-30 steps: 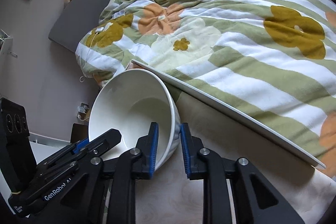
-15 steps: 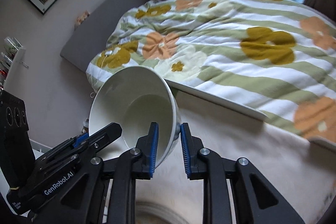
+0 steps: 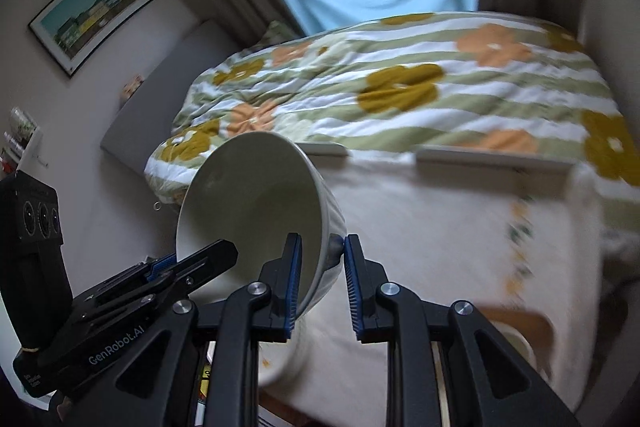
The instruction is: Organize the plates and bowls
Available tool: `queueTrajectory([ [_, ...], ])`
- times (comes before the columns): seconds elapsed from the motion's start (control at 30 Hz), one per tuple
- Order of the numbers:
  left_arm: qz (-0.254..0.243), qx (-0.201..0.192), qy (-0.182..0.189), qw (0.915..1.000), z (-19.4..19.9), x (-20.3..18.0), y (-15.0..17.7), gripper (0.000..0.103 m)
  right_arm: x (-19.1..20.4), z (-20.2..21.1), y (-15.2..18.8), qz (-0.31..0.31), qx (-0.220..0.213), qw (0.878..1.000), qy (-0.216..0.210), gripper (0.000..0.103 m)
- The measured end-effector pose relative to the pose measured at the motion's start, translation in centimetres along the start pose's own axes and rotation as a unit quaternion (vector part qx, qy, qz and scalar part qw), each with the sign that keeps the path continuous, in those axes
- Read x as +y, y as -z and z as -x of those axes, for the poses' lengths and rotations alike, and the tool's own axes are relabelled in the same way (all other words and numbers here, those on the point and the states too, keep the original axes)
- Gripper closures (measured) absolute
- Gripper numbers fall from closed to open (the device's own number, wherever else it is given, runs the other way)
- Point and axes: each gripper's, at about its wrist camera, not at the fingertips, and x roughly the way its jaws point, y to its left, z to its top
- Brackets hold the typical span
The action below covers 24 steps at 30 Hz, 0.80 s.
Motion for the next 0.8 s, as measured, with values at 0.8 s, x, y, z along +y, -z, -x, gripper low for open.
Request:
queueTrajectory([
  [0.8,-0.108,0.154,-0.016,0.9821,-10.6,-9.3,9.4,0.079,-12.4,1.3,11.3,-0.084,0.043,0.992,0.079,0.084],
])
